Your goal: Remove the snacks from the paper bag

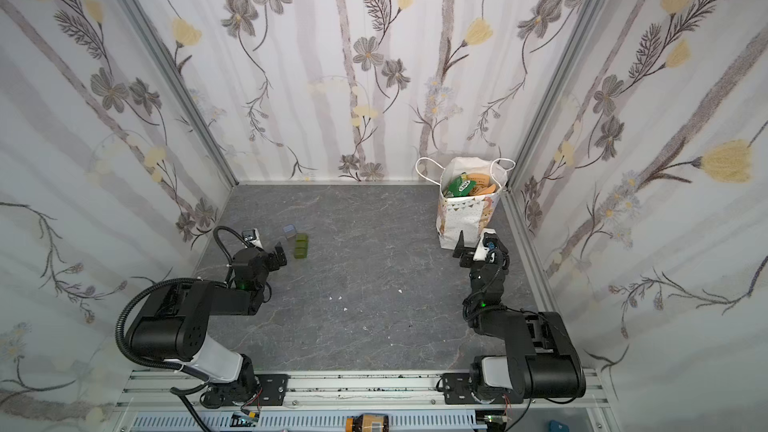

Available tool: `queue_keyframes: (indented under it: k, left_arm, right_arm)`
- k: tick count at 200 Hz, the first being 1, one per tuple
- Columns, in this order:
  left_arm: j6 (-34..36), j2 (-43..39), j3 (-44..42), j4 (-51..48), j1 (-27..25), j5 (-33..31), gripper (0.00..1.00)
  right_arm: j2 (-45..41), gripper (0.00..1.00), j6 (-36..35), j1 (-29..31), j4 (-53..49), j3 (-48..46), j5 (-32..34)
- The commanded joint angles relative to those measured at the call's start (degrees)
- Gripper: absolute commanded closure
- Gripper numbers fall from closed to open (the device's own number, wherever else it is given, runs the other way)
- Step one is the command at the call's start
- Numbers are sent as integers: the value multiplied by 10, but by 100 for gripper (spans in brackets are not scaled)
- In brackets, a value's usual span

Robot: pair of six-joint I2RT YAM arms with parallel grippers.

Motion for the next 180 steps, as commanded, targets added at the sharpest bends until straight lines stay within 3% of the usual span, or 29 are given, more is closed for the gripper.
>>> queue_keyframes:
  k: [1, 121, 134, 155, 180]
  left_arm:
    - [-3, 0, 2, 16, 0, 1, 0]
    - [-7, -5, -4, 25, 0, -7, 0]
    - [-9, -24, -35, 64, 0, -10, 0]
    - [-10, -97, -83, 95, -1, -25, 0]
    - [-50, -275, -42, -109, -8, -64, 0]
  right_arm:
    - [0, 0, -4, 1, 6, 1, -9]
    - [-21, 0, -5, 1, -1, -2, -11]
    - [-67, 0, -5, 4, -54, 6, 3]
    - [-166, 0, 38, 5, -236, 60, 38]
    - [-253, 0, 125, 5, -450, 155, 35]
